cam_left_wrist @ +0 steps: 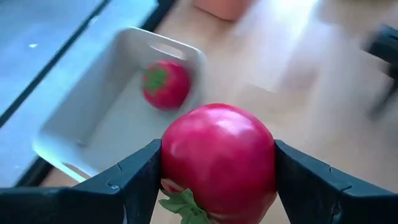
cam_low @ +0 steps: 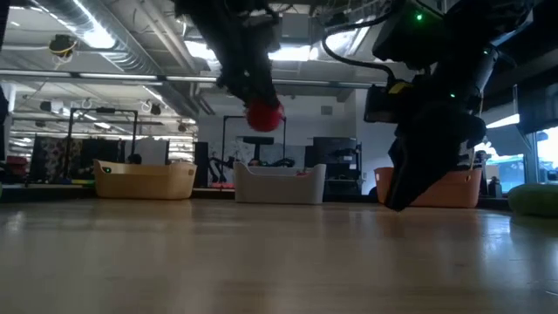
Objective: Sort produce into baskets
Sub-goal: Put the tomatoes into the gray bin
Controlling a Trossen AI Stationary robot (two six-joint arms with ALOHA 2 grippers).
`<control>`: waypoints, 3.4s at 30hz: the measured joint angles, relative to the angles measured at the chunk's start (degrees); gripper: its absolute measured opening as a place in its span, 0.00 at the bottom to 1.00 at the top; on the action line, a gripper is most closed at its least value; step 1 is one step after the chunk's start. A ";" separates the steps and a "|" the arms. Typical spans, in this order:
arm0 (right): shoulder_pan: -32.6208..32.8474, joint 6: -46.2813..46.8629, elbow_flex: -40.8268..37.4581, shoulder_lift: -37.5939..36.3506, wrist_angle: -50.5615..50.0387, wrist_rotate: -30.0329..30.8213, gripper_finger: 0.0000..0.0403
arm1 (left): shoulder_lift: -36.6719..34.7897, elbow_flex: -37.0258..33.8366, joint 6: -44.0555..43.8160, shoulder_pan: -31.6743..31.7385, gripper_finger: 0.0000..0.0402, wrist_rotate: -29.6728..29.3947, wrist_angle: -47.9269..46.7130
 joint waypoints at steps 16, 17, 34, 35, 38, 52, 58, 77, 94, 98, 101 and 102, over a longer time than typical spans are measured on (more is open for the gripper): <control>0.00 0.73 0.01 0.00 2.11 -0.03 0.63 | 19.53 6.86 1.89 19.61 0.66 0.17 5.07; 0.00 0.98 0.00 0.00 1.96 -0.14 0.63 | 20.30 6.86 1.83 20.08 0.66 0.24 4.46; 0.00 -0.63 0.02 0.02 1.91 -0.48 0.63 | 20.87 10.55 2.31 19.43 0.81 -0.19 -3.86; 0.00 -0.63 0.02 0.02 1.92 -0.48 0.63 | 20.10 11.45 2.60 18.99 0.81 -0.15 -5.01; 0.00 -1.25 0.02 0.02 1.85 -0.46 0.63 | 16.98 12.90 4.47 17.27 0.81 -0.24 -8.21; 0.00 -2.18 0.02 0.02 1.77 1.48 0.63 | -7.13 12.24 1.95 -2.49 0.81 -0.24 -37.01; 0.00 -2.21 0.02 0.02 1.84 1.51 0.63 | -14.15 10.84 -14.40 -15.30 0.81 0.16 -43.62; 0.00 -2.03 0.02 0.02 1.88 2.21 0.63 | -7.74 10.75 -54.11 -56.77 0.81 5.68 -50.16; 0.00 -1.94 0.02 0.02 1.82 1.99 0.63 | 8.61 10.75 -64.36 -73.36 0.81 7.19 -52.93; 0.00 -1.94 0.02 0.02 1.82 1.97 0.63 | 10.47 10.75 -66.66 -74.67 0.81 9.96 -53.47; 0.00 -1.94 0.02 0.02 1.83 1.97 0.63 | 10.62 10.75 -68.20 -75.82 0.81 9.68 -54.13; 0.00 -1.94 0.02 0.02 1.85 1.97 0.63 | 10.55 10.74 -68.66 -76.17 0.81 9.32 -54.95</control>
